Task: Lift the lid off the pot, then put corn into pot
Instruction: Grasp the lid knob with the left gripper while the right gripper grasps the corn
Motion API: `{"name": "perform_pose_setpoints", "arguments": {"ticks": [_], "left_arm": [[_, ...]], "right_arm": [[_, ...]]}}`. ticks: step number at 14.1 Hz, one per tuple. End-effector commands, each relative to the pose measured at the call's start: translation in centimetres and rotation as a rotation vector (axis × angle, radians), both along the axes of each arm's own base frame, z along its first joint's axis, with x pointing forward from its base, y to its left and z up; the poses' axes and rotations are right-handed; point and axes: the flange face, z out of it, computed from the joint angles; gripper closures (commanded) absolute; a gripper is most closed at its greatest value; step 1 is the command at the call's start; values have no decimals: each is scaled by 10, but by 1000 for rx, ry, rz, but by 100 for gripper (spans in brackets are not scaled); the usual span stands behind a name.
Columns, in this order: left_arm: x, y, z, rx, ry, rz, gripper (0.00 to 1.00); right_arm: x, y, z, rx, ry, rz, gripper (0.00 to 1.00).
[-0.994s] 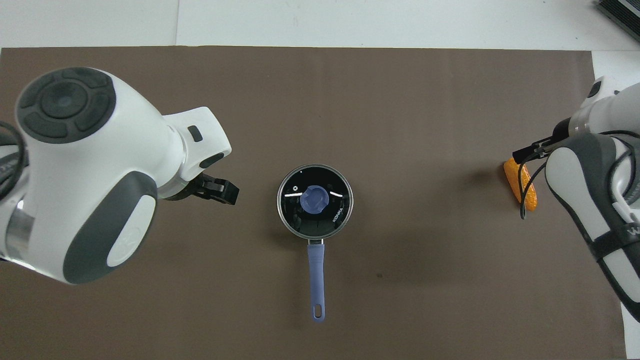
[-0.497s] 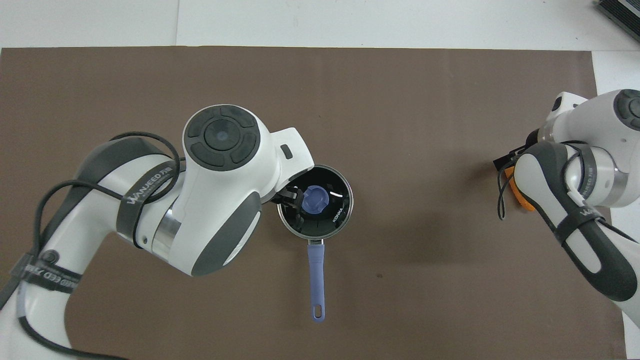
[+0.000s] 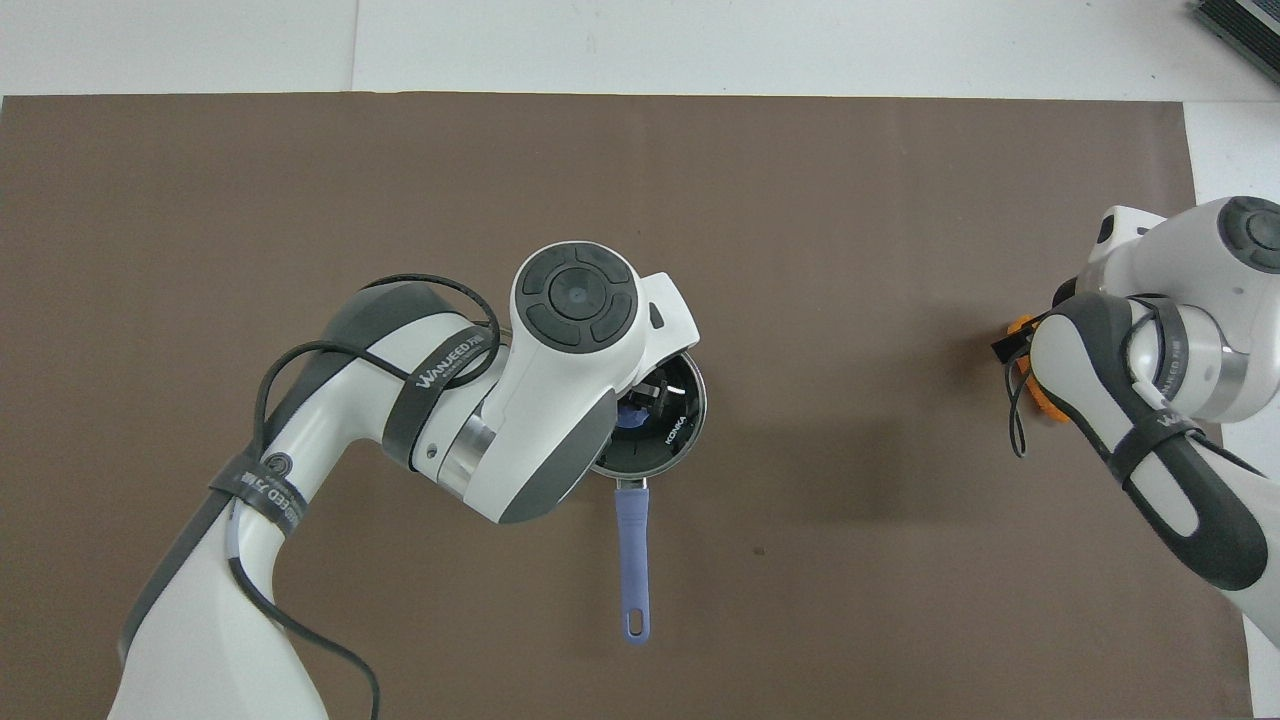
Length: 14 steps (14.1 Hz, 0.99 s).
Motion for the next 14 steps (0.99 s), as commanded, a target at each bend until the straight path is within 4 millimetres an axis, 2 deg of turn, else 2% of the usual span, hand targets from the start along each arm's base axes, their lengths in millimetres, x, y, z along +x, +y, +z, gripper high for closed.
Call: {"name": "perform_pose_setpoints", "arguments": {"ticks": [1, 2, 4, 11, 13, 14], "left_arm": [[2, -16, 4, -26, -40, 9, 0], [1, -17, 4, -30, -40, 11, 0], [-2, -20, 3, -35, -37, 5, 0], [-11, -28, -20, -6, -6, -14, 0], [-11, -27, -21, -3, -2, -14, 0], [-13, -29, -21, -3, -2, -17, 7]], "right_arm": [[-7, -6, -2, 5, -8, 14, 5], [-8, -7, -3, 2, -6, 20, 22], [-6, -8, -5, -2, -14, 22, 100], [-1, -9, 0, -5, -31, -19, 100], [6, -4, 14, -8, -51, -40, 100], [9, 0, 24, -8, -55, -50, 100]]}}
